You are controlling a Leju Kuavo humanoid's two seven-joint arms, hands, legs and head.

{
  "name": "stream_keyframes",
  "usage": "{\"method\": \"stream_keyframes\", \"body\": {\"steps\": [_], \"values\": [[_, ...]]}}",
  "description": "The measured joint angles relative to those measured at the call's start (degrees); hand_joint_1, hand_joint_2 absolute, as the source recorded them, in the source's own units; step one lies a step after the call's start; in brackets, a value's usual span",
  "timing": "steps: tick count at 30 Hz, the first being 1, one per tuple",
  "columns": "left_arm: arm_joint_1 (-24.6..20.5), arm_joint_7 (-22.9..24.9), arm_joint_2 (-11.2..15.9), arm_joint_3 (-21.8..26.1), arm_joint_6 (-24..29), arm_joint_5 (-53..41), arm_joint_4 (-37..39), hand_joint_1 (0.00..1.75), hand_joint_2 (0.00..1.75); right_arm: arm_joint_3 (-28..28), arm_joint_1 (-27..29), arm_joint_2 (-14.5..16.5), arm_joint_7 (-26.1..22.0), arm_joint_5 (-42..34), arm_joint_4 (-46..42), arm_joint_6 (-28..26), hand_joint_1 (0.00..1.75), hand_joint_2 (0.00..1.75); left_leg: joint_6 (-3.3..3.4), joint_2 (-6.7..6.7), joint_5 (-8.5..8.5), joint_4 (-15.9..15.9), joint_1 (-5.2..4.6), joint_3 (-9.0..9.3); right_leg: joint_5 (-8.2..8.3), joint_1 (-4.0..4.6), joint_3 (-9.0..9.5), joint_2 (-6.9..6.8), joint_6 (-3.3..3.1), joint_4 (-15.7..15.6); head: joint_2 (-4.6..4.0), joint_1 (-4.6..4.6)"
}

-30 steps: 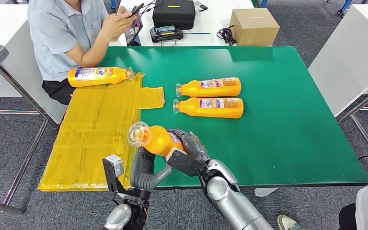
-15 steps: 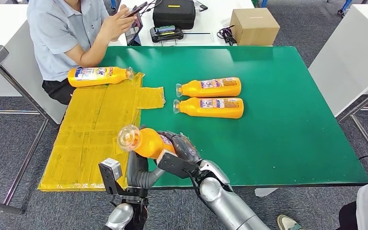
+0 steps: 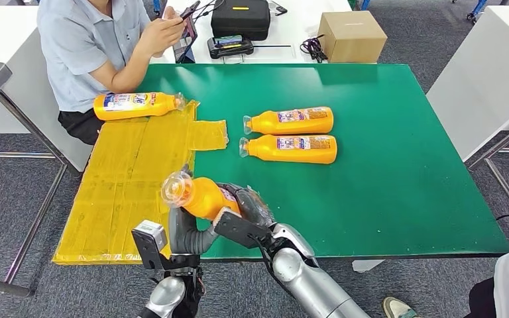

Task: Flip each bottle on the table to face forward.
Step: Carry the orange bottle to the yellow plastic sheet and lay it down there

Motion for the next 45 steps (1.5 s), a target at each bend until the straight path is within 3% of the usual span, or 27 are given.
{"method": "stream_keyframes", "body": {"steps": [6, 10, 11, 17, 19, 34, 41, 45], "values": [[0.0, 0.3, 0.0, 0.0, -0.5, 0.6, -0.4, 1.75, 1.75, 0.0, 0.0, 0.0, -0.1, -0.8, 0.0, 0.1, 1.73, 1.75, 0.00, 0.00, 0.00, 0.0, 0.00, 0.00, 0.00, 0.00, 0.00, 0.00, 0.00, 0.0, 0.00, 0.01], [-0.1, 2.4, 0.0, 0.3, -3.3, 3.6, -0.5, 1.75, 1.75, -0.2, 0.0, -0.2, -0.1, -2.2, 0.0, 0.9, 1.52, 1.75, 0.00, 0.00, 0.00, 0.0, 0.00, 0.00, 0.00, 0.00, 0.00, 0.00, 0.00, 0.0, 0.00, 0.01], [-0.1, 2.6, 0.0, 0.4, -3.8, 4.0, -0.5, 1.75, 1.75, -0.3, 0.0, -0.2, -0.1, -2.6, 0.0, 1.1, 1.39, 1.75, 0.00, 0.00, 0.00, 0.0, 0.00, 0.00, 0.00, 0.00, 0.00, 0.00, 0.00, 0.0, 0.00, 0.01], [-0.5, 2.6, 0.0, 0.6, -4.0, 4.1, -0.5, 1.75, 1.75, -1.0, 0.0, -0.2, -0.7, -5.2, 0.0, 2.7, 0.19, 1.75, 0.00, 0.00, 0.00, 0.0, 0.00, 0.00, 0.00, 0.00, 0.00, 0.00, 0.00, 0.0, 0.00, 0.01], [-0.6, 2.5, 0.0, 0.6, -3.5, 4.1, -0.5, 1.75, 1.75, -1.3, 0.0, -0.2, -0.9, -6.2, 0.0, 3.2, 0.00, 1.75, 0.00, 0.00, 0.00, 0.0, 0.00, 0.00, 0.00, 0.00, 0.00, 0.00, 0.00, 0.0, 0.00, 0.01], [0.0, 3.4, 1.1, -0.6, 3.3, -7.8, -5.2, 1.75, 1.75, -4.8, 1.5, 0.0, -2.0, -9.4, -0.2, 2.5, 0.00, 1.75, 0.00, 0.00, 0.00, 0.0, 0.00, 0.00, 0.00, 0.00, 0.00, 0.00, 0.00, 0.0, 0.00, 0.01], [0.5, 7.9, 2.2, -0.5, 9.6, -25.2, -7.3, 1.75, 1.75, -6.2, 3.0, 0.0, -2.6, -7.9, -0.6, 2.1, 0.00, 1.75, 0.00, 0.00, 0.00, 0.0, 0.00, 0.00, 0.00, 0.00, 0.00, 0.00, 0.00, 0.0, 0.00, 0.01], [0.3, 11.4, 3.2, 2.3, 11.2, -35.3, -7.7, 1.75, 1.75, -7.1, 4.5, 0.0, -3.1, -6.2, -2.1, 2.0, 0.00, 1.75, 0.00, 0.02, 0.00, 0.0, 0.01, 0.01, 0.00, 0.01, 0.00, 0.01, 0.00, 0.0, 0.00, 0.01]]}}
